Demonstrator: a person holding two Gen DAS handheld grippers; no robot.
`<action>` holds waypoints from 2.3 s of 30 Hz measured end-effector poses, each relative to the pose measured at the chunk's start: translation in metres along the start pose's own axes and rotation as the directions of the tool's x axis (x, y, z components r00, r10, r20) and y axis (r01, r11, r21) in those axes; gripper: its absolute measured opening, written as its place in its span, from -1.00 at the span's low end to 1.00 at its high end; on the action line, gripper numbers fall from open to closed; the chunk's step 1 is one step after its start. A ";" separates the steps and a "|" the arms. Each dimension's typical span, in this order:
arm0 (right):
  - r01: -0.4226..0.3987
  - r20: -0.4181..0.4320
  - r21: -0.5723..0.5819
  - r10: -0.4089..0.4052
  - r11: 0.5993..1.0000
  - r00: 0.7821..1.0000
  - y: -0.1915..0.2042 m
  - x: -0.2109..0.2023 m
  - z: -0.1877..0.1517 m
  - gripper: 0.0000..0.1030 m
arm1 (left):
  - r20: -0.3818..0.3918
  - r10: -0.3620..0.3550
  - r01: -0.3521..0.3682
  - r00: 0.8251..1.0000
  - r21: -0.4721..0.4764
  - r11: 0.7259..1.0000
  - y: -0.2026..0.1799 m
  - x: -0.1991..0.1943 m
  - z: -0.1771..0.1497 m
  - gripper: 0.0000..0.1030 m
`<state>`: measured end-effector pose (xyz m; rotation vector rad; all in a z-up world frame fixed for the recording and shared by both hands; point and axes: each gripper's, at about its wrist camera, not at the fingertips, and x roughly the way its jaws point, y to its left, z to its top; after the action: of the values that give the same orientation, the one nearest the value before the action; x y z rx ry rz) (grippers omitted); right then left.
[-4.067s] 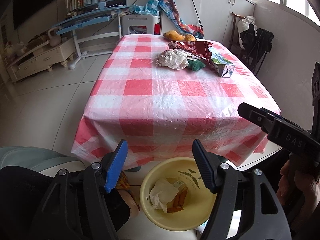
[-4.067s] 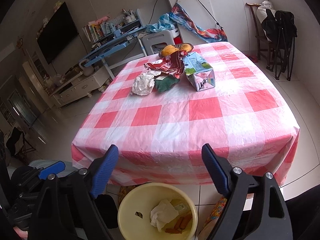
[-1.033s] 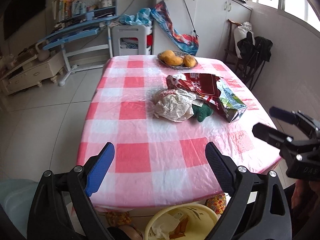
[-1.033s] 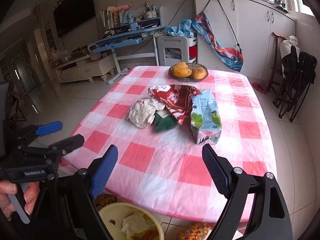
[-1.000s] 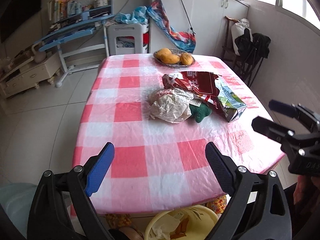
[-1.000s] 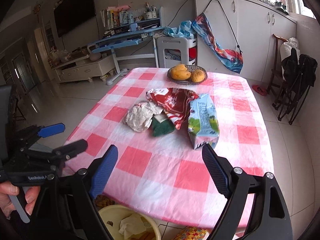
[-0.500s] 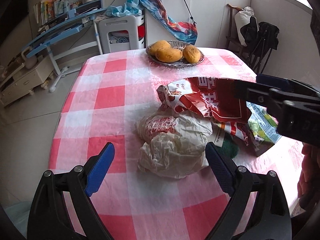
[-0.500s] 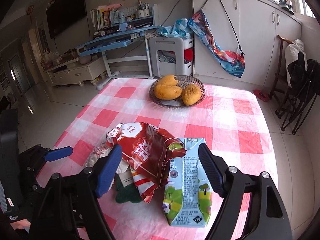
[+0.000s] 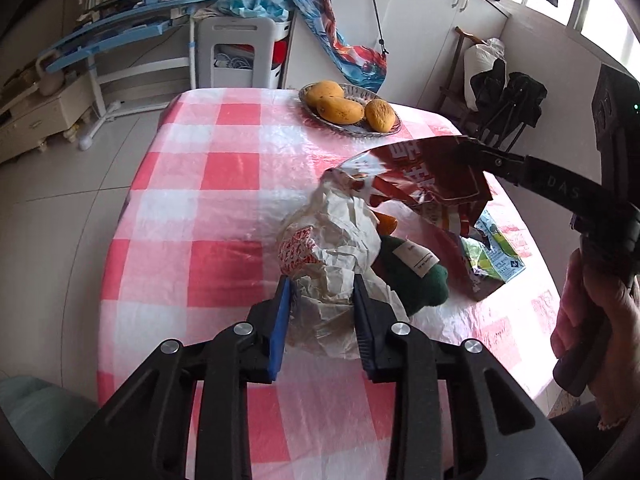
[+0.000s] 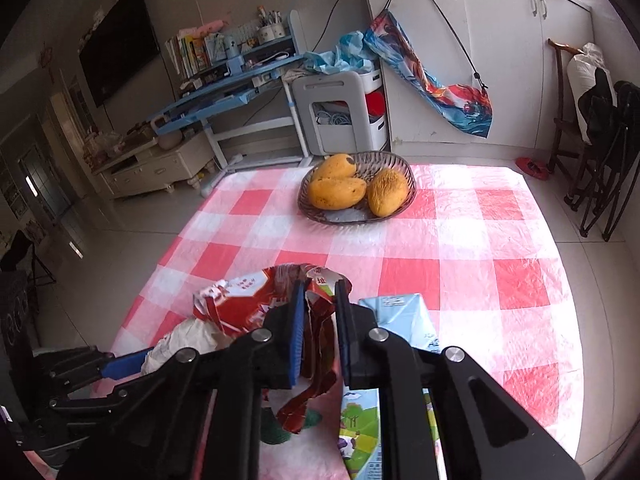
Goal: Collect trash
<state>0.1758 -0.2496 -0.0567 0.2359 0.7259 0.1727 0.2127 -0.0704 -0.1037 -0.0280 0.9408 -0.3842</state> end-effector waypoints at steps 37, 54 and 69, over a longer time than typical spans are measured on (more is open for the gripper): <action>-0.089 0.275 0.094 0.060 0.992 0.960 -0.005 -0.097 -0.021 -0.70 | 0.066 0.105 -0.099 0.992 -0.095 0.991 0.020 -0.056 -0.041 -0.41; -0.003 0.129 0.076 -0.006 0.997 0.992 0.010 -0.088 -0.063 -0.72 | 0.075 0.114 -0.108 0.991 -0.078 0.991 0.009 -0.070 -0.071 -0.41; 0.160 -0.199 0.013 -0.155 0.987 0.968 0.006 -0.040 -0.130 0.20 | 0.062 0.103 -0.096 0.993 -0.096 0.991 0.011 -0.070 -0.076 -0.41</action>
<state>0.0585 -0.2331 -0.1241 0.1891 0.9417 0.0341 0.1194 -0.0261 -0.0965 -0.0785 0.8896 -0.2454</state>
